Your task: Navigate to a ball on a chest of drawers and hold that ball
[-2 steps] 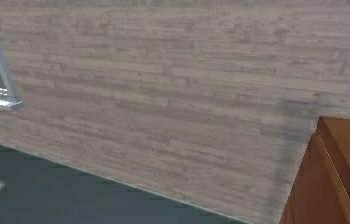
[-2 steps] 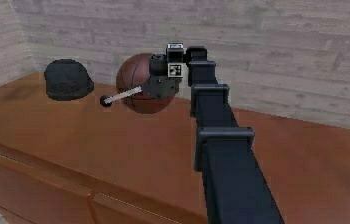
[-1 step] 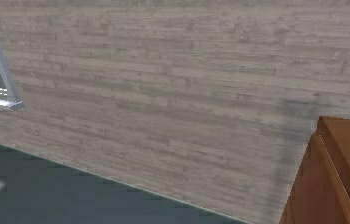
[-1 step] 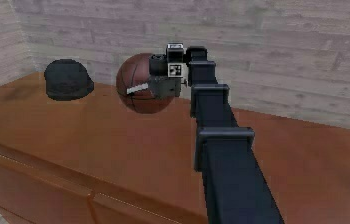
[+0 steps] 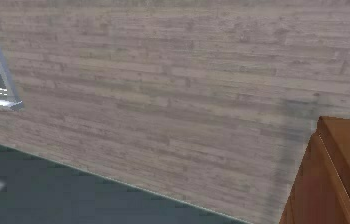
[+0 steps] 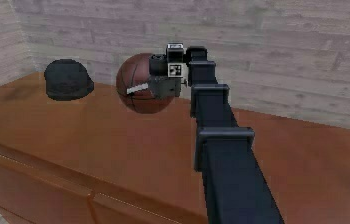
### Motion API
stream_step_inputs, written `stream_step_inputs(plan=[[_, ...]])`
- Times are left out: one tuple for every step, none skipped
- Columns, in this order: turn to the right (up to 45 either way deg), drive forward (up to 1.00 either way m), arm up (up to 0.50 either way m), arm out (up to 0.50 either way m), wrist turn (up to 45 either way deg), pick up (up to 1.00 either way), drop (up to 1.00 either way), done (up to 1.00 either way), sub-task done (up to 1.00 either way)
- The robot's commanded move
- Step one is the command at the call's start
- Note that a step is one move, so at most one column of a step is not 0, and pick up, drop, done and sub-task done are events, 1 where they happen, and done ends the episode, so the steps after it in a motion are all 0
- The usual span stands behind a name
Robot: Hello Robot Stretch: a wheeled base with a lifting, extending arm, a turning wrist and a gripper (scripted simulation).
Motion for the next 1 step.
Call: stream_step_inputs(plan=[[0.0,0.00,0.00,0.00,0.0,0.00,0.00,1.00,0.00]])
